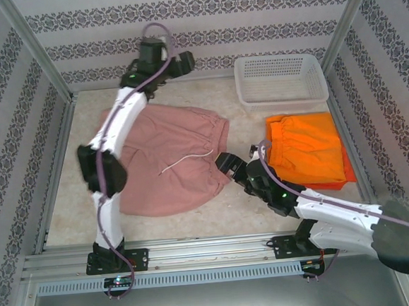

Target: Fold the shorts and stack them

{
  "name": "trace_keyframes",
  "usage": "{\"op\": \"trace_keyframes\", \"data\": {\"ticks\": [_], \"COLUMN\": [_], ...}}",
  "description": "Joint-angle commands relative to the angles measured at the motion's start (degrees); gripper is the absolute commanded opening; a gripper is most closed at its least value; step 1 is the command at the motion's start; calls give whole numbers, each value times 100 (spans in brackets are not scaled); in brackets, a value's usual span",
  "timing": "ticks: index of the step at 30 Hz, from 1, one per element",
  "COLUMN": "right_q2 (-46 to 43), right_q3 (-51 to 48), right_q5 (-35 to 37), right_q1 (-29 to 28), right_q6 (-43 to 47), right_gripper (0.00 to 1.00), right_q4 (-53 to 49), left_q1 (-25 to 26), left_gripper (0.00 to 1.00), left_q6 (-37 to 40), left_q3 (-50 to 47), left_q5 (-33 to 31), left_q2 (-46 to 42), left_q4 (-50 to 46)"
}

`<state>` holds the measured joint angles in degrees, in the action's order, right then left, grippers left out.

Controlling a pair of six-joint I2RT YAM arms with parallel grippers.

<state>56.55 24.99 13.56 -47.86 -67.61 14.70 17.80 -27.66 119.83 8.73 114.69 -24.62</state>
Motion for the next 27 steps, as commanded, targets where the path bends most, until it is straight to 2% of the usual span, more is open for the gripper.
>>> {"op": "trace_keyframes", "data": {"ticks": [1, 4, 10, 14, 17, 22, 27], "right_q2": [-44, 372, 2098, 3614, 4694, 6239, 7114], "right_q3": [468, 988, 2408, 3577, 4366, 5595, 6465], "right_q5": [-50, -774, -2416, -3155, -3296, -3455, -3383], "right_q1": [247, 588, 1090, 1353, 1494, 1694, 1912], "right_q6": [875, 1238, 1815, 1914, 1928, 1809, 1743], "right_gripper": [97, 98, 98, 96, 94, 92, 91], "right_q4": [-419, -394, -264, -231, -310, -554, -801], "left_q1": [-261, -527, -978, -1636, -2116, -2703, -3083], "left_gripper": [100, 100, 100, 100, 100, 100, 100], "left_q6": [-370, -900, -1217, -1698, -1794, -1924, -2081], "left_q3": [-2281, -4060, -6181, -7385, -7876, -8124, -8306], "left_q5": [-9, -62, -617, -485, -406, -308, -228], "left_q2": [-1529, -2674, -4369, -5275, -5801, -6288, -6564], "left_q4": [1647, 2292, 1724, 1533, 1143, 384, -86]}}
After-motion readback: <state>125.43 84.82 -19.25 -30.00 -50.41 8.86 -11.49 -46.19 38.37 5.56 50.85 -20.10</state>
